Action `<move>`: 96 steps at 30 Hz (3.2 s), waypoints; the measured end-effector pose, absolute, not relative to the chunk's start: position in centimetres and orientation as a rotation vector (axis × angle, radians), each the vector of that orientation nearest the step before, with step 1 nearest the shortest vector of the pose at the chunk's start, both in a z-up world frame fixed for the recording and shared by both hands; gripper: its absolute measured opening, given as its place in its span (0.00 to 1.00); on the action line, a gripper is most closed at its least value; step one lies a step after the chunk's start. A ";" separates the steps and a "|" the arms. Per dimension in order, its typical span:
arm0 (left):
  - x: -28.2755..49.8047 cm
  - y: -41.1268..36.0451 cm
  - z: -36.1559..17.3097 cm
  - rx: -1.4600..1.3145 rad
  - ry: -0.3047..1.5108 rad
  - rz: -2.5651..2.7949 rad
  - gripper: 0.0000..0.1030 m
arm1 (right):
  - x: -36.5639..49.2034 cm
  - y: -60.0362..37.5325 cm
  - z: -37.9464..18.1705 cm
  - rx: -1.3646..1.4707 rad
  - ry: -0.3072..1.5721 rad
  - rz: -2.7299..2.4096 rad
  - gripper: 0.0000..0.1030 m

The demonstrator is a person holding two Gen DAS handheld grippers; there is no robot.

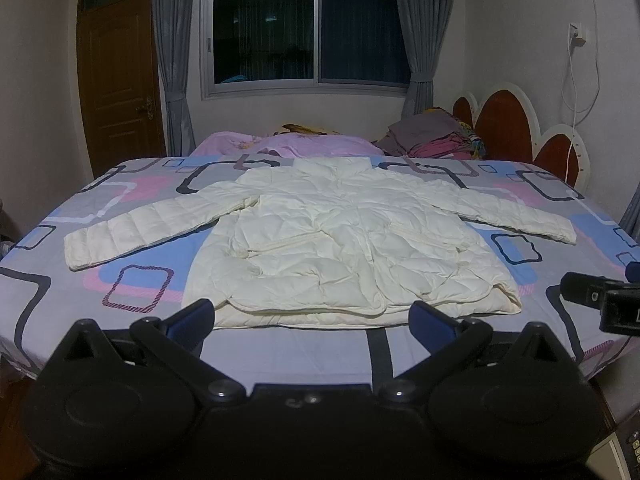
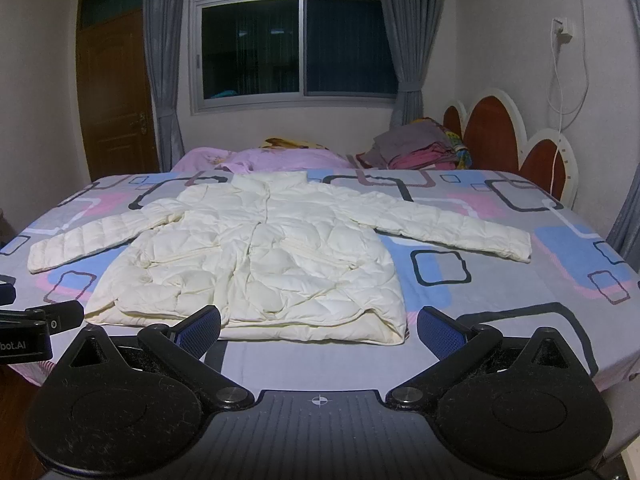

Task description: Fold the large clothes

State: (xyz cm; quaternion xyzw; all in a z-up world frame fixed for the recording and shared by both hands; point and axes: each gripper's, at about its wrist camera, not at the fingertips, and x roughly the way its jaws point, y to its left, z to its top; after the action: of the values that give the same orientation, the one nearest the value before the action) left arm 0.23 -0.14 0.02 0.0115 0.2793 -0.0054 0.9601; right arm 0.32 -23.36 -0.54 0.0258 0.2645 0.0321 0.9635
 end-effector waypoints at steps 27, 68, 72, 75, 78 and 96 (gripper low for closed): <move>0.4 0.0 0.1 0.022 0.566 -0.012 1.00 | 0.4 -23.3 -0.5 0.053 0.537 0.063 1.00; 9.4 -0.4 -1.5 -0.062 0.562 -0.105 1.00 | 6.5 -32.7 -2.3 0.236 0.472 -0.154 1.00; 13.6 -1.9 -2.7 -0.053 0.550 -0.088 0.99 | 11.7 -36.5 -4.2 0.275 0.476 -0.207 1.00; 17.9 -3.9 -3.5 -0.001 0.544 -0.094 0.98 | 16.2 -40.0 -5.6 0.306 0.481 -0.244 0.99; 22.8 -6.2 -3.8 0.008 0.542 -0.070 0.97 | 21.8 -44.9 -7.1 0.363 0.502 -0.278 0.81; 37.9 -12.3 -6.3 0.100 0.666 0.053 0.97 | 35.1 -61.3 -18.0 0.882 0.641 -0.359 0.61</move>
State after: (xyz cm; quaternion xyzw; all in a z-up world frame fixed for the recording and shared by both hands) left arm 37.91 -12.28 -6.26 0.0489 0.3265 0.0261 0.9436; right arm 35.14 -61.34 -18.03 0.4173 0.3032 -0.1696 0.8397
